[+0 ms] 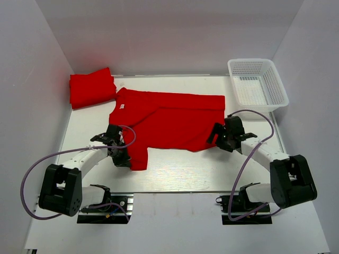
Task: Fold and stack the t-shirts
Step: Grap the side of the flattened tshirt closest away from the robot with both arms
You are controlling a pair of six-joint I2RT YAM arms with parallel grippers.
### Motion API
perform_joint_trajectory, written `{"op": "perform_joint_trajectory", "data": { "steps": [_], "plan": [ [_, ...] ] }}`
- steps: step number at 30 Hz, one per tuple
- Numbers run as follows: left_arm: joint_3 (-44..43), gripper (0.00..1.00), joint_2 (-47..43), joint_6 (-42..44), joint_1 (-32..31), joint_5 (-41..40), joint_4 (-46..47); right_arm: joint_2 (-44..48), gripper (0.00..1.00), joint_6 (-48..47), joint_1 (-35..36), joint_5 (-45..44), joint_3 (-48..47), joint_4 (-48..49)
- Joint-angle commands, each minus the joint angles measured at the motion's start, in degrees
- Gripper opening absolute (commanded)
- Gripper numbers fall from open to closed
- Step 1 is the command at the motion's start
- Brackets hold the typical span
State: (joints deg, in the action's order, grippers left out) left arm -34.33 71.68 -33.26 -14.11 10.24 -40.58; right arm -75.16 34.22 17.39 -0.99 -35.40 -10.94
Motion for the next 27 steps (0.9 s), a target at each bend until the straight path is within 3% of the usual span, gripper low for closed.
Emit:
{"op": "perform_joint_trajectory", "data": {
  "steps": [1, 8, 14, 22, 27],
  "plan": [
    [-1.0, 0.0, -1.9, 1.2, -0.2, -0.4, 2.3, -0.3, 0.85, 2.7, 0.2, 1.8, 1.4, 5.7],
    [-1.0, 0.0, -2.4, 1.2, -0.2, -0.9, 1.1, -2.3, 0.8, 6.6, 0.3, -6.8, -0.4, 1.7],
    [-1.5, 0.0, -2.4, 1.7, -0.2, -0.9, 0.6, -4.6, 0.74, 9.5, 0.2, -8.9, -2.1, 0.0],
    [-1.5, 0.0, -3.0, 2.2, -0.2, -1.5, 0.1, -8.4, 0.41, 10.8, 0.1, -9.2, -3.7, -2.1],
    [-1.5, 0.0, -4.1, 2.2, -0.2, -1.5, -0.5, -6.1, 0.39, 10.7, 0.0, -10.2, -2.7, -6.0]
  ]
}}
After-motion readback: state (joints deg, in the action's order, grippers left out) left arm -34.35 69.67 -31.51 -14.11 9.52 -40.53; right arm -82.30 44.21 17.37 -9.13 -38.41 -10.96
